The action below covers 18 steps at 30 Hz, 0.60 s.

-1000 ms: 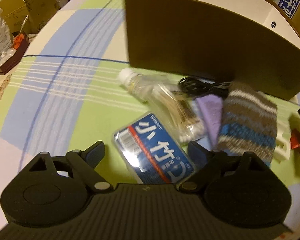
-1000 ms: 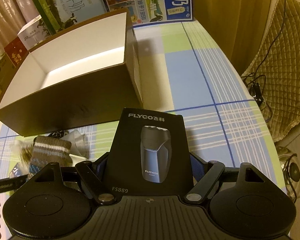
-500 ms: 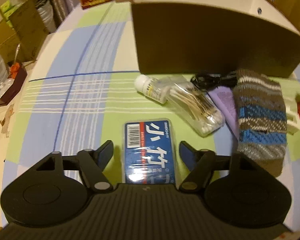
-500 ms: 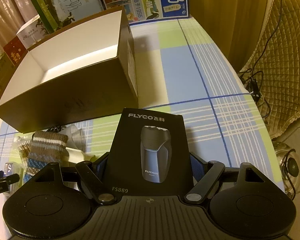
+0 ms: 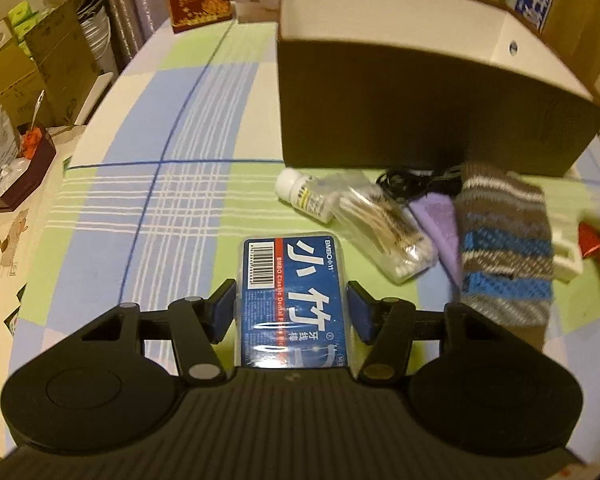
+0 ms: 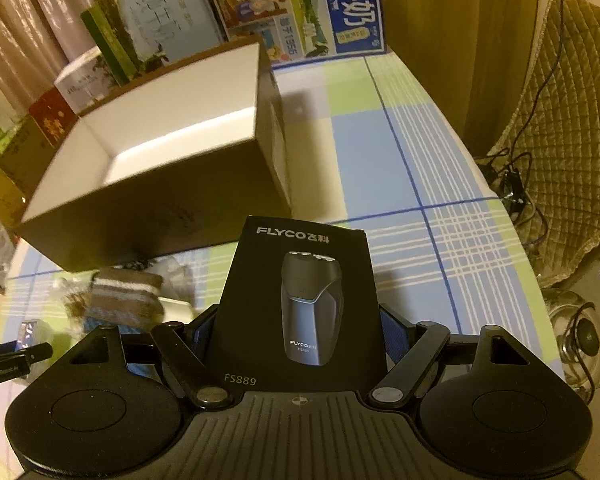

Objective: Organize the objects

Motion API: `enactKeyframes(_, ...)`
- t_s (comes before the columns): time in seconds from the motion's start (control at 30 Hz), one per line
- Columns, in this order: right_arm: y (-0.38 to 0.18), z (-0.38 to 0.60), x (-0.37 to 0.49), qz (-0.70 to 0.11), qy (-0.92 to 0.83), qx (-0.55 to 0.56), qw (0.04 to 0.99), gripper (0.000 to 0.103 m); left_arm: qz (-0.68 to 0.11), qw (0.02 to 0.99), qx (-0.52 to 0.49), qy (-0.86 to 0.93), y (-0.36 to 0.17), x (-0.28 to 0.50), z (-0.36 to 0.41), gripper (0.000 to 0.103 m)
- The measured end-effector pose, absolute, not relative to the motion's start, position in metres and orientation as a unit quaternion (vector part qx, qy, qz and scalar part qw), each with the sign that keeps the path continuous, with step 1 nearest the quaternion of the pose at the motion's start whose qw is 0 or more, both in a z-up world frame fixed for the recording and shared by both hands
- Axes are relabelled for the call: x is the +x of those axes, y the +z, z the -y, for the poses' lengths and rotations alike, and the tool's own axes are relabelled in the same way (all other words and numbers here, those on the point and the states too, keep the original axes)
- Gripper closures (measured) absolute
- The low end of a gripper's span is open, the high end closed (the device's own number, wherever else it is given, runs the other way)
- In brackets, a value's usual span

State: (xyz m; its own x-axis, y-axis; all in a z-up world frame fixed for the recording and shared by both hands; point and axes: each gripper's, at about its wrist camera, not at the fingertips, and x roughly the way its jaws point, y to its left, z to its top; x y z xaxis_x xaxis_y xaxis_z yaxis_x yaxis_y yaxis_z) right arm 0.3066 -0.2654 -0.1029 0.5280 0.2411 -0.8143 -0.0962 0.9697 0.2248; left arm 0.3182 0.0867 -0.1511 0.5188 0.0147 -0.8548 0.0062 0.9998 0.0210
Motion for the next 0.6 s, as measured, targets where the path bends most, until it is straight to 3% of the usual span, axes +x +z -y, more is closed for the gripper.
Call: enactKeyframes(0.6, -0.028, 0.213, 0.341, -0.392, 0.193, 0.076, 0.896, 0.026, -0.414, 0.91, -0.003, -0.024, -0.038, 0.356, -0.075, 0.049)
